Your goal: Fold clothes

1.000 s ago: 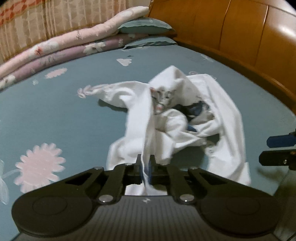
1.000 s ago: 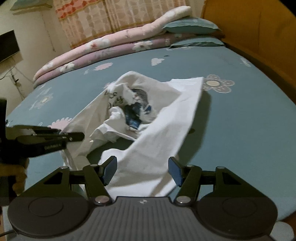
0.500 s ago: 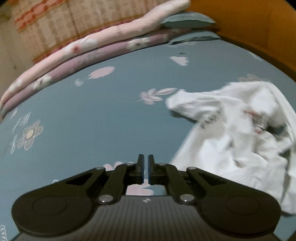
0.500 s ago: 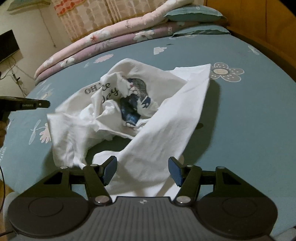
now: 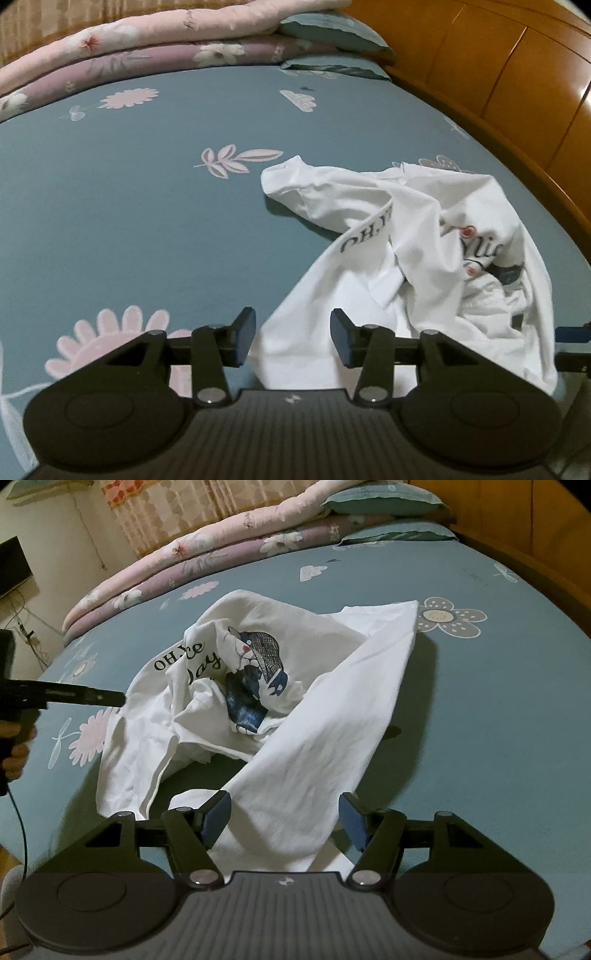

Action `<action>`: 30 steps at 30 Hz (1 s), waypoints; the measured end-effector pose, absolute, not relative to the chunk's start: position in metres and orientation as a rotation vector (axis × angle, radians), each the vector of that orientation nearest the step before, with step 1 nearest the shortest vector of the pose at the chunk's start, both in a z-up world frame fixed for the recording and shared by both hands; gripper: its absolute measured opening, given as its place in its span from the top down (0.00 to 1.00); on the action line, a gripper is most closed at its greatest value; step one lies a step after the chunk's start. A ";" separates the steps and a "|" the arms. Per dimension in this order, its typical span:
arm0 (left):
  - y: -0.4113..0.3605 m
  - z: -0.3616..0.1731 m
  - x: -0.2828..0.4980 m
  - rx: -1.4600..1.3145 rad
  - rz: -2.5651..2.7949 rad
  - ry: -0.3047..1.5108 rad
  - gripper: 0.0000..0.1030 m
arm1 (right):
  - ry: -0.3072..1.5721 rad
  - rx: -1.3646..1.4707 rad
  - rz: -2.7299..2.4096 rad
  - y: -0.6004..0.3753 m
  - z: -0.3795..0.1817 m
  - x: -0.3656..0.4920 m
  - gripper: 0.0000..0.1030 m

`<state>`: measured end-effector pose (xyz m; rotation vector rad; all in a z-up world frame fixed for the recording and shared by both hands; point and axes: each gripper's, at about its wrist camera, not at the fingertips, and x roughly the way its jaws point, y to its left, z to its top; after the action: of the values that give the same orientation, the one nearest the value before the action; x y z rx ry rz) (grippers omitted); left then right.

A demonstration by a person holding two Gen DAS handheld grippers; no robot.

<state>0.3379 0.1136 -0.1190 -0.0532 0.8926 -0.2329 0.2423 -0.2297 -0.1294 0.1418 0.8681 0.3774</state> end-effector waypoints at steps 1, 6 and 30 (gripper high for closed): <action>0.116 -0.123 0.342 -0.062 -0.234 0.898 0.54 | 0.868 0.140 0.380 -0.230 -0.129 0.243 0.33; 0.129 -0.145 0.352 -0.135 -0.271 0.919 0.48 | 0.864 0.134 0.387 -0.228 -0.127 0.249 0.32; 0.198 -0.121 0.355 -0.184 -0.044 0.844 0.99 | 0.837 0.134 0.387 -0.224 -0.124 0.259 0.29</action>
<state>0.3547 0.1985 -0.1206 -0.1837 0.8439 -0.0444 0.2586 -0.2240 -0.1237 0.1336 0.8366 0.3869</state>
